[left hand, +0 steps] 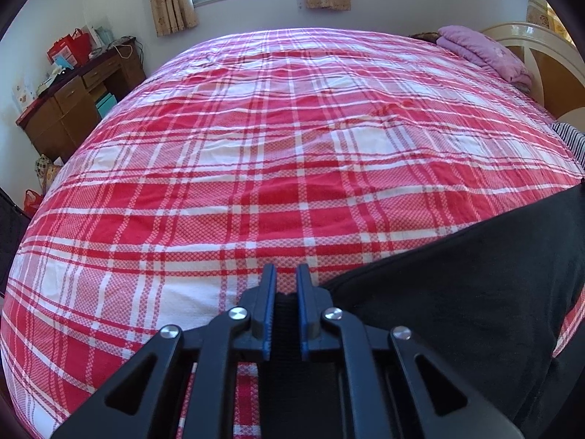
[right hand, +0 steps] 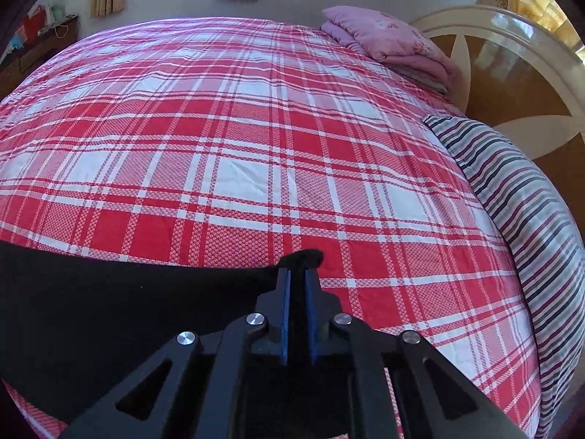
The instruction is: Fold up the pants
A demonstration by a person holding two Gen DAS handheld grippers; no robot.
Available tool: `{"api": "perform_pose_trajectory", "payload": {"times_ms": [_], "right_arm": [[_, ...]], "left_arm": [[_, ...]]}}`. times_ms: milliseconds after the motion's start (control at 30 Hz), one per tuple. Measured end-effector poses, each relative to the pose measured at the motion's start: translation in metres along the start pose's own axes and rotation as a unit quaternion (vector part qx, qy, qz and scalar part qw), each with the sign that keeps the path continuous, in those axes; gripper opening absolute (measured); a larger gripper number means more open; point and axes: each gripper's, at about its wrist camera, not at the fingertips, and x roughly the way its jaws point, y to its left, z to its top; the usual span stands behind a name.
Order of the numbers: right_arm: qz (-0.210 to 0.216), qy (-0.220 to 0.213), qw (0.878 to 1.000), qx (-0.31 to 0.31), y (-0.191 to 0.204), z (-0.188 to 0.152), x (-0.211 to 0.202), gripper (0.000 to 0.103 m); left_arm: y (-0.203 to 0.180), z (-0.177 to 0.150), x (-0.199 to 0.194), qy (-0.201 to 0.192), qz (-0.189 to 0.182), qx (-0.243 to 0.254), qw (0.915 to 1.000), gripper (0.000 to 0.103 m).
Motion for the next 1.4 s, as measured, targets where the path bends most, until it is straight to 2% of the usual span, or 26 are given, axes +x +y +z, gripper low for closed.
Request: {"api": "perform_pose_trajectory", "payload": {"times_ms": [300,467,500,633,733,900,1100,1400], "right_arm": [[-0.008,-0.052,0.999,0.004,-0.003,-0.003,-0.048,0.007],[-0.004,-0.096,0.995,0.02,-0.015,-0.019,-0.09,0.006],[-0.004,-0.105,0.994,0.023,-0.018,-0.024,-0.099,0.001],[-0.004,-0.137,0.989,0.048,-0.035,-0.048,-0.134,0.001],[-0.005,-0.144,0.988,0.061,-0.047,-0.07,-0.153,0.001],[-0.004,-0.134,0.989,0.066,-0.05,-0.094,-0.16,0.001],[0.001,-0.161,0.984,0.082,-0.059,-0.116,-0.189,0.001],[-0.003,-0.163,0.98,0.115,-0.079,-0.178,-0.214,0.001]], "left_arm": [[0.003,0.002,-0.022,-0.031,-0.013,-0.003,0.9994,0.011],[0.007,-0.002,-0.037,-0.051,-0.028,-0.014,0.9982,0.011],[0.008,-0.003,-0.04,-0.055,-0.03,-0.016,0.9979,0.011],[0.009,-0.009,-0.058,-0.079,-0.044,-0.021,0.9957,0.011],[0.008,-0.015,-0.069,-0.093,-0.054,-0.02,0.9941,0.011],[0.006,-0.026,-0.078,-0.099,-0.064,-0.019,0.9928,0.011],[0.012,-0.044,-0.101,-0.119,-0.075,-0.026,0.9897,0.011],[0.021,-0.091,-0.127,-0.141,-0.102,-0.025,0.9844,0.011]]}}
